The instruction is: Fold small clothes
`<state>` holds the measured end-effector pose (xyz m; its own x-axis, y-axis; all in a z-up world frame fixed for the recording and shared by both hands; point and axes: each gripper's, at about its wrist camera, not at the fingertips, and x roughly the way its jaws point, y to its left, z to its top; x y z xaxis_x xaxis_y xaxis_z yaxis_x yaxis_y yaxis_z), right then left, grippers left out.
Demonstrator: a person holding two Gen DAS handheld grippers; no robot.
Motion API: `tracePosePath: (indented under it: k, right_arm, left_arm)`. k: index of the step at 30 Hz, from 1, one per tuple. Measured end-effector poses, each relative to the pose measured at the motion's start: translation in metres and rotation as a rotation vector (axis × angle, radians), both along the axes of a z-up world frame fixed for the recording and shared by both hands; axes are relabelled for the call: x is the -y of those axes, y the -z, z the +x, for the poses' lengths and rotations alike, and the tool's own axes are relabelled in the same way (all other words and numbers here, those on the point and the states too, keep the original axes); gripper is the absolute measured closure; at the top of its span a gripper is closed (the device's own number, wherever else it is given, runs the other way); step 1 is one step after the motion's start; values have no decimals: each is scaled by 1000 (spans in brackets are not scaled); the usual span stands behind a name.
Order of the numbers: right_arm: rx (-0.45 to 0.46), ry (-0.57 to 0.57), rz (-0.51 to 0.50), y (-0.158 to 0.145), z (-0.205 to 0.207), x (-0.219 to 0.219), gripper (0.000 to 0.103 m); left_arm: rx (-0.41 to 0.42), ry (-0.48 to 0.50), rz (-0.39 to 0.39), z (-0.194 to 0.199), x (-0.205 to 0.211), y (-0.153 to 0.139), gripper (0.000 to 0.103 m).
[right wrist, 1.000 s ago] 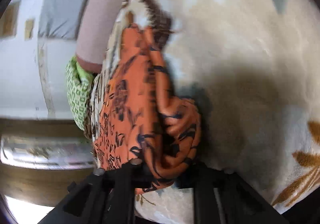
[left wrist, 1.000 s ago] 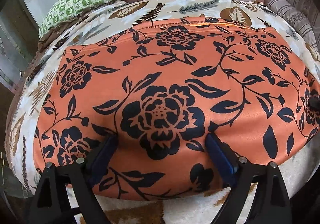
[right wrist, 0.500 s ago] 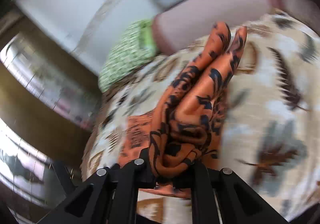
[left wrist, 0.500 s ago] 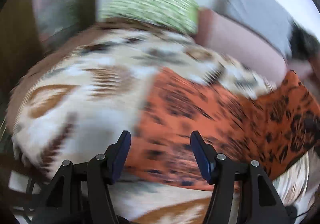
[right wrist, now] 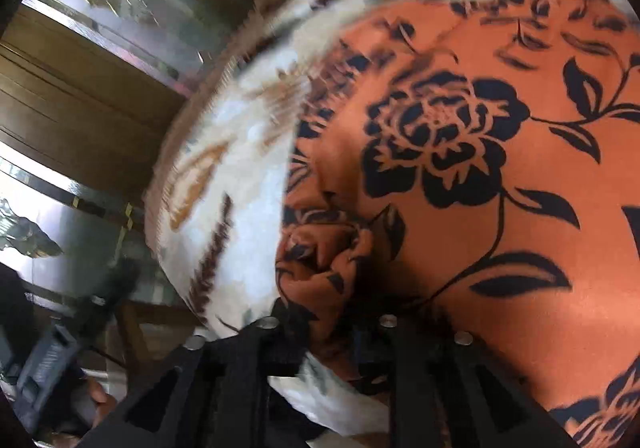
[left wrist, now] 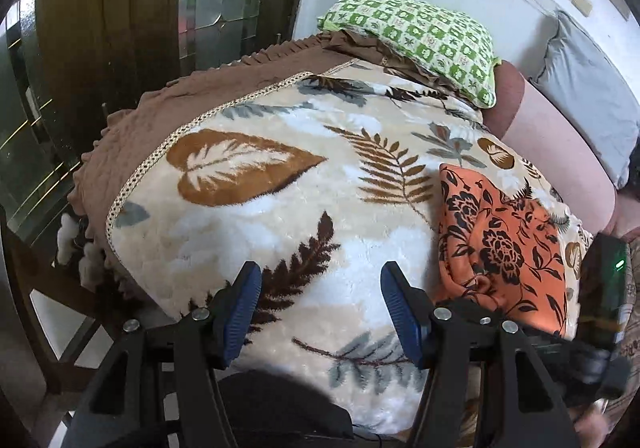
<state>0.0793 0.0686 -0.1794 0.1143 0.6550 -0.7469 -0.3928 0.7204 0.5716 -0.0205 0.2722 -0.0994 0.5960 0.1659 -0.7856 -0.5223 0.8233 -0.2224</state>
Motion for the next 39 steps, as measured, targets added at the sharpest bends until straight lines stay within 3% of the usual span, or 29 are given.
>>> tracePosePath:
  k: [1,2,7,13,15,17,21,28,30,32,34,36,39]
  right_arm:
    - [-17,-19,30,-4,-2,4,35]
    - [-21,-26,43,-8,-4,4,34]
    - [5,-3,126,-29,-8,24,33]
    - [41,137,173,-40,-5,96,34]
    - [75,201,174,-50,4,124,34]
    - [79,252,155,-51,23,149,34]
    - [12,318,78,-26,76,174,34]
    - [-164,310,154,19,159,181,29]
    - [-239,328,168,42,173,178,29]
    - [-335,326,261,66,179,181,35]
    - [-291,294,236,63,177,178,55]
    - [-231,293,221,48,171,177,64]
    - [-89,292,236,-1,150,187,67]
  left_arm:
    - [1,5,-5,3,0,-1,40]
    - [8,14,-17,6,1,-2,40]
    - [59,128,-31,24,27,-22,38]
    - [23,224,-42,46,59,-19,38]
    - [20,263,-11,54,72,-18,38]
    - [-34,295,28,67,84,-6,38]
    - [-164,295,77,90,93,32,38]
    - [-154,306,26,93,89,40,35]
    - [-148,298,-19,94,80,44,28]
    - [-137,281,-74,93,71,51,22]
    - [-131,265,-120,91,65,57,19]
    - [-126,259,-152,92,62,60,19]
    - [-117,257,-156,89,63,56,19]
